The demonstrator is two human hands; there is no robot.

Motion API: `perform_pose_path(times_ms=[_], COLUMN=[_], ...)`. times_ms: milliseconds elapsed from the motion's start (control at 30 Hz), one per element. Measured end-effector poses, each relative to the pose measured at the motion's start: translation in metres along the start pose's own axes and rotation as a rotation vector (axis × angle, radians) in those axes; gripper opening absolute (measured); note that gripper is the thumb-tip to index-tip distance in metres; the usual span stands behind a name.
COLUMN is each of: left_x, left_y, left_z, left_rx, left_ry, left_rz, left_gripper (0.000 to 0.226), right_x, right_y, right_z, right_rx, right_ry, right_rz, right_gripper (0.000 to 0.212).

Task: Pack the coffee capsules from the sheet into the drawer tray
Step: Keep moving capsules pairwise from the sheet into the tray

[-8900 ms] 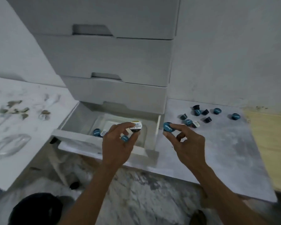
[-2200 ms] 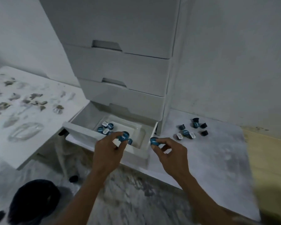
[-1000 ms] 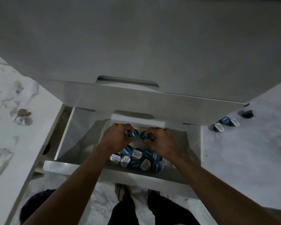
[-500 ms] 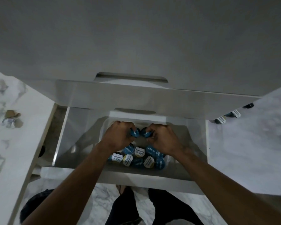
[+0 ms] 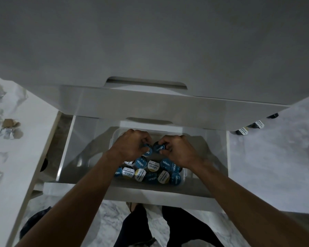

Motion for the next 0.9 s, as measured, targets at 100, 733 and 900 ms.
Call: perform_pose_path(times_ms=[100, 733, 900], left_x=[-0.003, 0.053, 0.087], left_y=[-0.001, 0.039, 0.077], left_z=[-0.004, -0.016, -0.005], left_rx=[0.007, 0.178, 0.249], left_ry=[-0.038, 0.044, 0.032], left_rz=[-0.044, 0.2, 0.348], left_gripper=[0.028, 0.035, 0.032], right_x=[-0.003, 0.028, 0.051], right_y=[0.0, 0.017, 0.037], right_z=[-0.002, -0.008, -0.019], right_rx=[0.007, 0.086, 0.135], right_ry=[-0.014, -0.037, -0.104], right_rz=[-0.003, 0.089, 0.126], right_gripper=[0.027, 0.033, 0.029])
Point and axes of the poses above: each hand's wrist, its own y-axis away from the middle knuckle, its own x-axis out of the back of the hand, z = x × y, the point moved 10 cm from there along -y, towards the middle knuckle, and after that the axes turned 11 degrees about -y, right-handed, at the moved point
